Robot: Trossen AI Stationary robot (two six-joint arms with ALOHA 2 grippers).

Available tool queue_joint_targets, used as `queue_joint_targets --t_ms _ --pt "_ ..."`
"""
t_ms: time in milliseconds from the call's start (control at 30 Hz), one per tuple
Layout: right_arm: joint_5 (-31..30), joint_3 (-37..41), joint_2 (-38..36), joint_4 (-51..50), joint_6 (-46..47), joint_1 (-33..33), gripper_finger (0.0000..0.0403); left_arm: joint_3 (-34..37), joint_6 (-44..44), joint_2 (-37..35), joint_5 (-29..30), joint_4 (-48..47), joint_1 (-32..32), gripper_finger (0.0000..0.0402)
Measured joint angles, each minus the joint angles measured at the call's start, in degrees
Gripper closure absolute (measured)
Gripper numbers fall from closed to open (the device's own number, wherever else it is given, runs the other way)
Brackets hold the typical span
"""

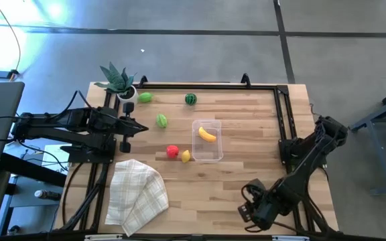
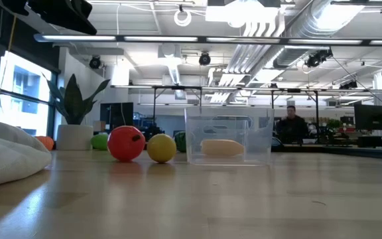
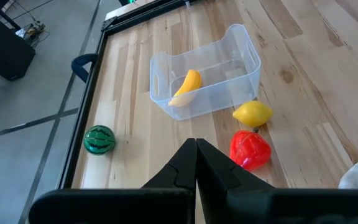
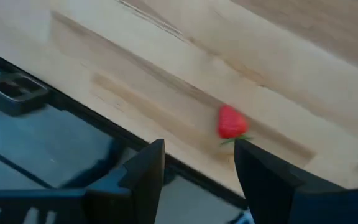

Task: Pick and placing Produce into tupperware
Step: Put the strawberry into the transparent bin

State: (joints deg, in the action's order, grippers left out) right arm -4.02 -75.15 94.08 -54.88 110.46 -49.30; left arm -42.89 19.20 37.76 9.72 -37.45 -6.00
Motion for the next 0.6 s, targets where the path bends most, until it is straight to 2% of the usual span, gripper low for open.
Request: queue_joint_targets --t_ms 233,600 --pt "3.0 5.9 0.0 0.1 -8.6 0.0 0.0218 0.0 0.0 0.0 0.0 0.0 0.0 0.0401" --pt "3.2 11.9 0.0 6.4 -19.1 -1.6 0.0218 0.0 0.0 0.0 0.0 0.0 0.0 0.0401"
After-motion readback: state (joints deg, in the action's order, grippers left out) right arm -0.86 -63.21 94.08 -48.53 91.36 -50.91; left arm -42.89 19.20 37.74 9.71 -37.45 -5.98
